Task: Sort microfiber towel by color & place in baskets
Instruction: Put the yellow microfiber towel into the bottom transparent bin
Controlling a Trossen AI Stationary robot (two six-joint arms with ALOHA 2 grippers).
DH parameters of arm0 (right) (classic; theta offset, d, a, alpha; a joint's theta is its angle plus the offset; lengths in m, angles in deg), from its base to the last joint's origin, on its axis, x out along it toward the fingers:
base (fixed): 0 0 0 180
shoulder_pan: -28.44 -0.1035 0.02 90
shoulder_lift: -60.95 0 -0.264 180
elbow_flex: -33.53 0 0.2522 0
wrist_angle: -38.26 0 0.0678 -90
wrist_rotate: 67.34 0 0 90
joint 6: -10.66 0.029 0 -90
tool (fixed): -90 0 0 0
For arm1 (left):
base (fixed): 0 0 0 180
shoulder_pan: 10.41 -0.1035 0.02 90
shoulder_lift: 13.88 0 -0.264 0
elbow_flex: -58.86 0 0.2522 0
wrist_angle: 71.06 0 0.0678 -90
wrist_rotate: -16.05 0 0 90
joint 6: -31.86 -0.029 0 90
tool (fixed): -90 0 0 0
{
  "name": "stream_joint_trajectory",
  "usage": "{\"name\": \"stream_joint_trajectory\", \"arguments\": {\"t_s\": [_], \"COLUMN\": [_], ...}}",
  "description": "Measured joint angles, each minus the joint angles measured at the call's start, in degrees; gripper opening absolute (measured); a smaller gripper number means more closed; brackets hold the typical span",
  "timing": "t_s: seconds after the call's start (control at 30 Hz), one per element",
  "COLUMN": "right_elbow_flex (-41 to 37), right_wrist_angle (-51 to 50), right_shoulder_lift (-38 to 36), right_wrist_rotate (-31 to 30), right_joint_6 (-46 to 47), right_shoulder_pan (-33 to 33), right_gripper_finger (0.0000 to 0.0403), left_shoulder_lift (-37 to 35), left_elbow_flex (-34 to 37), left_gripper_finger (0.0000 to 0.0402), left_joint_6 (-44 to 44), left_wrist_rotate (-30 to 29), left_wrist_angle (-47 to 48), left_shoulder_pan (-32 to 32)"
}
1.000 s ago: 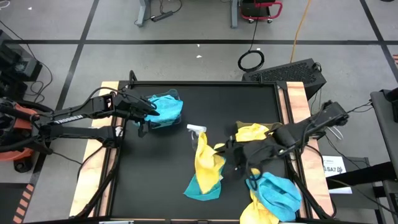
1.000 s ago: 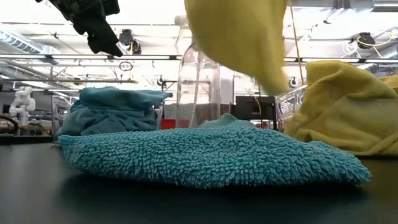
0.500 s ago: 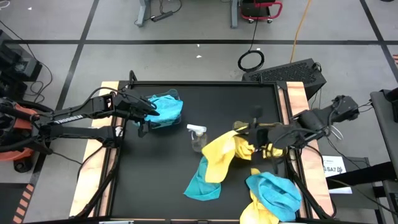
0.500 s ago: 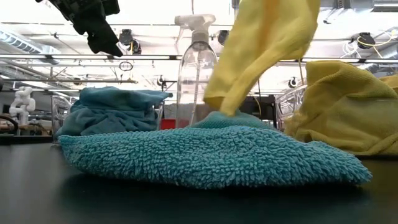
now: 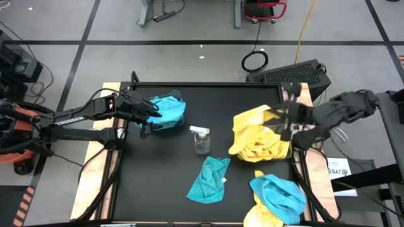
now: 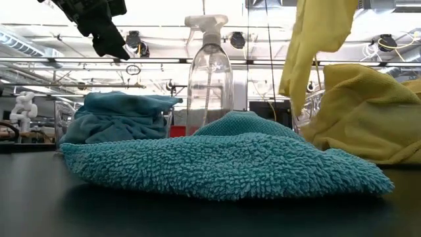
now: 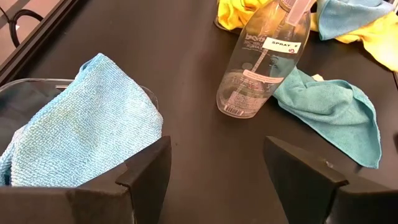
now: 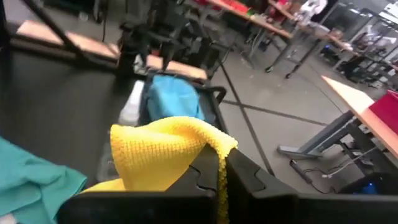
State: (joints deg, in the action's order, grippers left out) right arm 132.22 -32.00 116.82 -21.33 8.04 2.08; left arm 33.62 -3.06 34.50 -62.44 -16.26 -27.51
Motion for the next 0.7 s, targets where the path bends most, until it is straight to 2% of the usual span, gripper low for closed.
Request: {"name": "stream_joint_trajectory", "arguments": {"t_s": [0.53,0.7], "right_elbow_flex": [0.0,0.0], "right_wrist_angle": [-2.0,-4.6], "right_shoulder_lift": [-13.1,-16.0], "right_wrist_rotate": [5.3,12.3], "right_joint_6": [-3.0,-0.1], "right_shoulder_pan": [0.0,0.0], "right_gripper_finger": [0.0000,0.0000], "left_shoulder_lift": [0.0,0.0], "left_elbow_flex": [0.0,0.0], "left_gripper_finger": [0.0261,0.0261], "left_joint_6": [0.0,0.0], "left_wrist_rotate": [0.0,0.0], "left_wrist_angle": [0.0,0.0], "left_shoulder_pan": [0.0,0.0]}}
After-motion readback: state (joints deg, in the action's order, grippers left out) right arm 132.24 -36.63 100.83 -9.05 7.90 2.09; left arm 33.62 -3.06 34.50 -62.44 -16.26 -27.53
